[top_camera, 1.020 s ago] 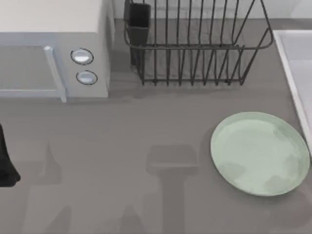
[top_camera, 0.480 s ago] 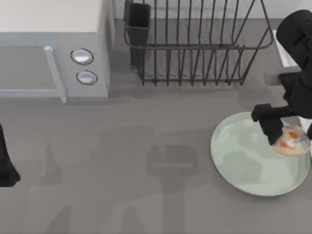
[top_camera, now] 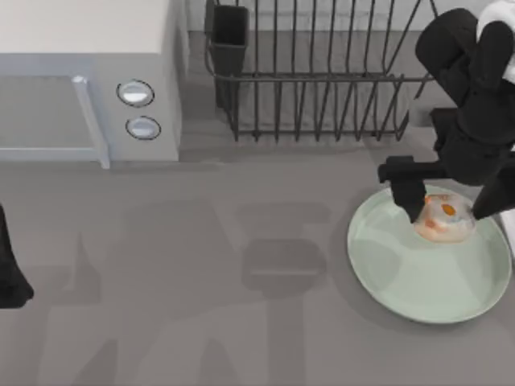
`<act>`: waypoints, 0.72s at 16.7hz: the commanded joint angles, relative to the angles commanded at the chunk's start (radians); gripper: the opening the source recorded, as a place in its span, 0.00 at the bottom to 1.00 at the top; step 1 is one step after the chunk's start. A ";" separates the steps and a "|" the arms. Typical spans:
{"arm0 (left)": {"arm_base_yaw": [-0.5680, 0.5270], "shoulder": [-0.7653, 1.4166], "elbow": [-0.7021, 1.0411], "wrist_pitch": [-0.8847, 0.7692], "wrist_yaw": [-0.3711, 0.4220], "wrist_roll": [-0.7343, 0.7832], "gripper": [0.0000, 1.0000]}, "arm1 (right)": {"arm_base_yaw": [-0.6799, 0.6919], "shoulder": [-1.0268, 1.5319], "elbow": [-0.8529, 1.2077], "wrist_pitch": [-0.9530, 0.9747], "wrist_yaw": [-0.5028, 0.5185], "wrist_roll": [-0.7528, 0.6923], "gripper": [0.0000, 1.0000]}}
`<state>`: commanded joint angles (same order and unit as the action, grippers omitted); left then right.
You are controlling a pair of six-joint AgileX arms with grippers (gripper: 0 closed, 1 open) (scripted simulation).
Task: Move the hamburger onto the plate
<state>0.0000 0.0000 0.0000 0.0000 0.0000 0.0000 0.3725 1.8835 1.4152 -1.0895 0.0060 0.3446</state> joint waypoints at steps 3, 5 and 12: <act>0.000 0.000 0.000 0.000 0.000 0.000 1.00 | -0.003 0.002 -0.019 0.015 -0.001 -0.001 0.00; 0.000 0.000 0.000 0.000 0.000 0.000 1.00 | 0.000 0.018 -0.051 0.065 -0.001 -0.001 0.00; 0.000 0.000 0.000 0.000 0.000 0.000 1.00 | 0.002 0.053 -0.115 0.168 0.000 0.003 0.00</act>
<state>0.0000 0.0000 0.0000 0.0000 0.0000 0.0000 0.3747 1.9361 1.2999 -0.9217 0.0063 0.3475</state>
